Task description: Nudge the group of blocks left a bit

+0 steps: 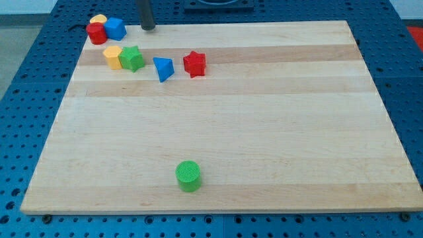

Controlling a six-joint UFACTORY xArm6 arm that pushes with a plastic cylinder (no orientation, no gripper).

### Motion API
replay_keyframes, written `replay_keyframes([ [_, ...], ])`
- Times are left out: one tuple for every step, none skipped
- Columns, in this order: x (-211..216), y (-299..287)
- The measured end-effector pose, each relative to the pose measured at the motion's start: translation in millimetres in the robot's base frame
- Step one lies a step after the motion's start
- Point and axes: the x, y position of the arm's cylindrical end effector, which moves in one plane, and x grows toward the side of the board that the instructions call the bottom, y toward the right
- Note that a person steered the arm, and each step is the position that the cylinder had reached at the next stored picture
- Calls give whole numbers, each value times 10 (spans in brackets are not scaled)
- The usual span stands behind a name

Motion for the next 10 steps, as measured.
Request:
replay_keyframes([
  [115, -53],
  [259, -53],
  [4, 22],
  [4, 22],
  [-5, 20],
  [1, -31],
  [56, -57],
  [-6, -58],
  [-3, -96],
  [-2, -248],
])
